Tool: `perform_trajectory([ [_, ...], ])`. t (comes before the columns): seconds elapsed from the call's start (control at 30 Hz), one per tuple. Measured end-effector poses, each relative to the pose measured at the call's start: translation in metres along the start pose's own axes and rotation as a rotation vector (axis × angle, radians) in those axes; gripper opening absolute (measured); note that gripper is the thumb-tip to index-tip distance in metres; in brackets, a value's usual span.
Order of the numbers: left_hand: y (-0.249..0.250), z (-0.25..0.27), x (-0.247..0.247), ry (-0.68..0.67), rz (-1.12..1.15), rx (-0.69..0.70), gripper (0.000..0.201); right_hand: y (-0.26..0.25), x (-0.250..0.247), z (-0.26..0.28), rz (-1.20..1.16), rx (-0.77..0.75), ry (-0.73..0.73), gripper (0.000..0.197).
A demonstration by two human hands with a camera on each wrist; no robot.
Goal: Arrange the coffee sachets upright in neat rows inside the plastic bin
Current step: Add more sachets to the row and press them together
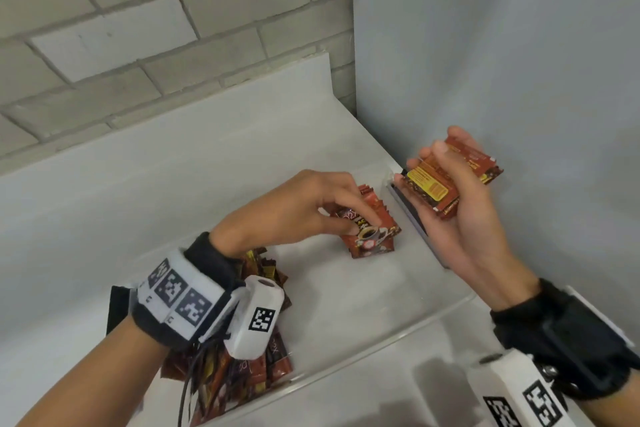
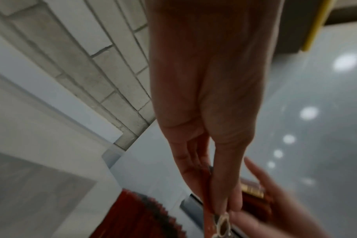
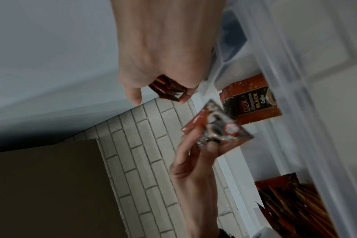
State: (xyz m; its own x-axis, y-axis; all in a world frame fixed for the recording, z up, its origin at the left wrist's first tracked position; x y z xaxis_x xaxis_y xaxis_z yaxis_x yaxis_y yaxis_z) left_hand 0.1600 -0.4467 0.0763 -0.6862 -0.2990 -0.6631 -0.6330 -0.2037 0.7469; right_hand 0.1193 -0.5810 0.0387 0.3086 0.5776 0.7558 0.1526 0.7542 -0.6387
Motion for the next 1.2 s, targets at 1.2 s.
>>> perform_trajectory([
  [1.2, -0.021, -0.025, 0.058, -0.062, -0.770, 0.260, 0.034, 0.012, 0.004, 0.001, -0.013, 0.134, -0.034, 0.046],
])
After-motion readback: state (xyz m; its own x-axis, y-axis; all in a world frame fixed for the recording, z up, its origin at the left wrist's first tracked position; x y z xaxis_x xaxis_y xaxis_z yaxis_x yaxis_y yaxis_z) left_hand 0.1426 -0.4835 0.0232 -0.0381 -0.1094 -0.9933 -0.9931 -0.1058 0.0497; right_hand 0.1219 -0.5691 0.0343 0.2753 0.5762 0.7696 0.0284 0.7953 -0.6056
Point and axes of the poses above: each hand's wrist, its own z-axis away from the middle knuckle, its own x-axis out of the palm, y = z × x, the point moved 9 cm from there along -z, towards the middle knuckle, and after that the axes turned 6 degrees about x, right-handed, at the moved point
